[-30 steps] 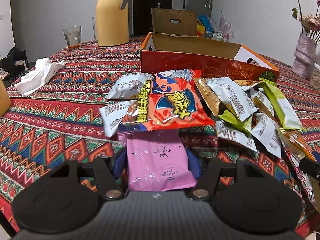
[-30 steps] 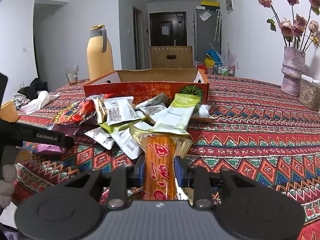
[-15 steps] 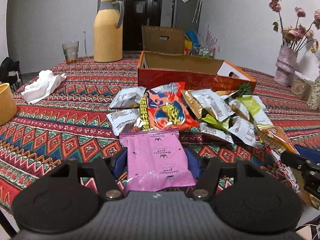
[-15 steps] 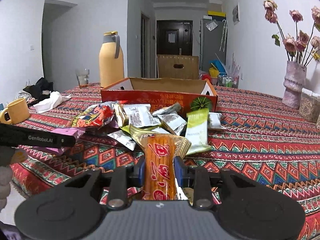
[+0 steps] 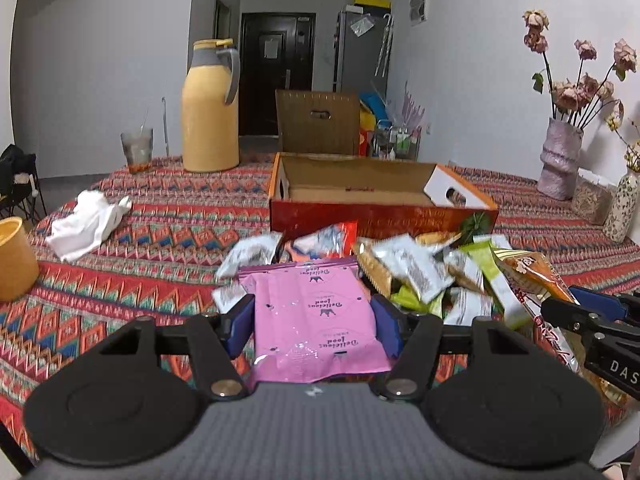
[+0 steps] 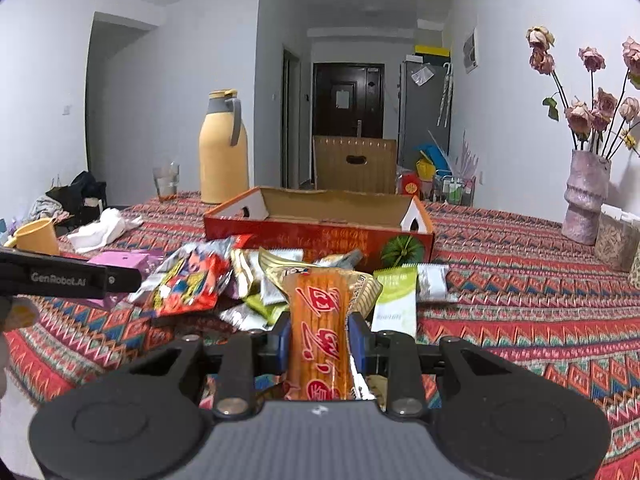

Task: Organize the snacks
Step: 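Lift both packets and carry them over the open cardboard box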

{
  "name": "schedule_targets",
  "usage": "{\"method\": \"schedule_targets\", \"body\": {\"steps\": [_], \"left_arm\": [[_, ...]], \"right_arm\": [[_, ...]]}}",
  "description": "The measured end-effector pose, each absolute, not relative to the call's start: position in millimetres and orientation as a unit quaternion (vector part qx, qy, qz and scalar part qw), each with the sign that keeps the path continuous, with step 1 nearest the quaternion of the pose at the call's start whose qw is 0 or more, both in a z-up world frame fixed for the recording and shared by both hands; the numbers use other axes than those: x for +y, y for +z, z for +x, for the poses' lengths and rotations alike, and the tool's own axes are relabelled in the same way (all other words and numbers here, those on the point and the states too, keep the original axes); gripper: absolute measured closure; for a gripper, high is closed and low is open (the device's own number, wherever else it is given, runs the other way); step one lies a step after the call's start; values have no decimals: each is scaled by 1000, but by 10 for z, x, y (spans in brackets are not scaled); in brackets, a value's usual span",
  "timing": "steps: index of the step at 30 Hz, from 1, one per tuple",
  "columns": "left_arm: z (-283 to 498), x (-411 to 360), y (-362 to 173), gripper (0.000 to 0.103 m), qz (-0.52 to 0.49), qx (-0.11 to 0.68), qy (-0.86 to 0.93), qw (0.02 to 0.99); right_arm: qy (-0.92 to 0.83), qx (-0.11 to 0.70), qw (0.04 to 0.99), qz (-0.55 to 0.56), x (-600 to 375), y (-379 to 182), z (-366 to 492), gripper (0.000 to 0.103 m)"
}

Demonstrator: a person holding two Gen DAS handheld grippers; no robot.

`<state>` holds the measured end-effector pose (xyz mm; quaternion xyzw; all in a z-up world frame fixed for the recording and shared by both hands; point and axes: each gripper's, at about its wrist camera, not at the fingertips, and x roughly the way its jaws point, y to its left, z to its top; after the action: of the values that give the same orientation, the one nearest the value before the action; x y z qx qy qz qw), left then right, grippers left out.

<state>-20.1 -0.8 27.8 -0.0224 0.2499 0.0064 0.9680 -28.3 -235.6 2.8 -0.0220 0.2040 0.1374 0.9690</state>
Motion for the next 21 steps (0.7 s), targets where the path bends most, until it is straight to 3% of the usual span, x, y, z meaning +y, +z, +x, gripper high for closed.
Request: {"method": "schedule_targets", "body": {"steps": [21], "left_arm": [[990,-74,755,40,-15,214,-1,977]], "right_arm": [[110,162,981,-5,-2335,492,1018,74]]}}
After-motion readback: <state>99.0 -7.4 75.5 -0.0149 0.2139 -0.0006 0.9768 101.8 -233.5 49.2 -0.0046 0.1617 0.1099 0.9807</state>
